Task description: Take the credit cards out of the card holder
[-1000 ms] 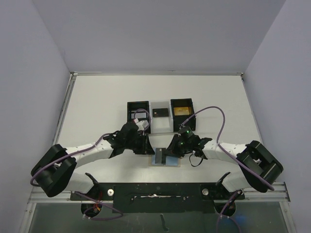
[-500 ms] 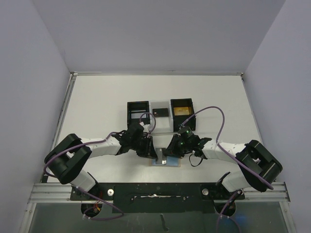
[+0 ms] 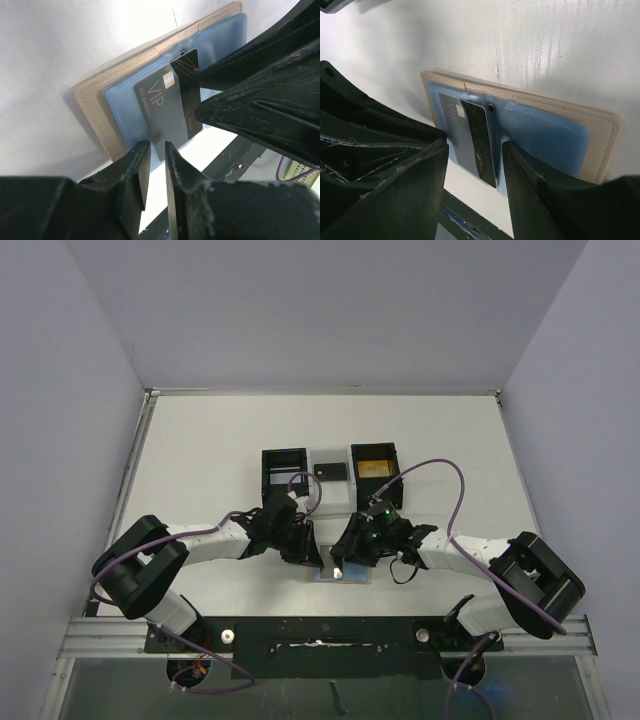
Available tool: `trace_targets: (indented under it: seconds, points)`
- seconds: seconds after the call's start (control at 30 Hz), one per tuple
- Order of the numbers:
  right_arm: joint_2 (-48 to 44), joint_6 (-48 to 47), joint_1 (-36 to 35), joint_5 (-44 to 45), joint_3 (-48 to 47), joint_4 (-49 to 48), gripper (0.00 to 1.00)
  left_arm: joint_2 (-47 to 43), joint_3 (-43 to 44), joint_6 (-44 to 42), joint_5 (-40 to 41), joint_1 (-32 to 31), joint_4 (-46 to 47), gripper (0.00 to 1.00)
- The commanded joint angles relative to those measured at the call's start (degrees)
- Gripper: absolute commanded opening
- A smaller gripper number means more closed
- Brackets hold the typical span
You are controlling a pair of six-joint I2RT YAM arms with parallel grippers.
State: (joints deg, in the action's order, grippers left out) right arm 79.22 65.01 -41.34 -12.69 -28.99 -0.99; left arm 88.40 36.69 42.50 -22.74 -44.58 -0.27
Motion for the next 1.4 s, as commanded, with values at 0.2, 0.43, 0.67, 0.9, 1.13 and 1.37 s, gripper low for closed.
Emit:
trace_targets:
  seconds: [0.2,0.43,0.67,0.9,1.13,1.37]
  points:
    - [-0.16,-0.70,-0.90,2.09,0.66,0.51,0.56,-0.69,0.58,-1.49,3.85,-0.16,-3.59,0.18]
    - [0.25,-1.03,-1.20,3.23,-0.61,2.23,0.66,-1.34,0.32,-1.39,3.93,-0.16,-3.44,0.18]
    - [-0.17,-1.39,-1.37,2.87,-0.19,1.32,0.68,-1.43,0.40,-1.76,4.44,-0.16,-3.76,0.18]
    - [-1.61,-1.52,-1.90,3.64,1.04,-1.69,0.70,-1.31,0.49,-2.21,4.37,-0.16,-4.38,0.18]
    - [-1.89,-0.72,-2.04,2.94,2.44,-3.59,0.72,-0.89,0.52,-2.27,4.14,-0.16,-4.04,0.18]
    - [-1.59,-0.81,-2.07,2.27,2.89,-5.07,0.49,-0.86,0.17,-2.49,4.17,-0.16,-4.30,0.18]
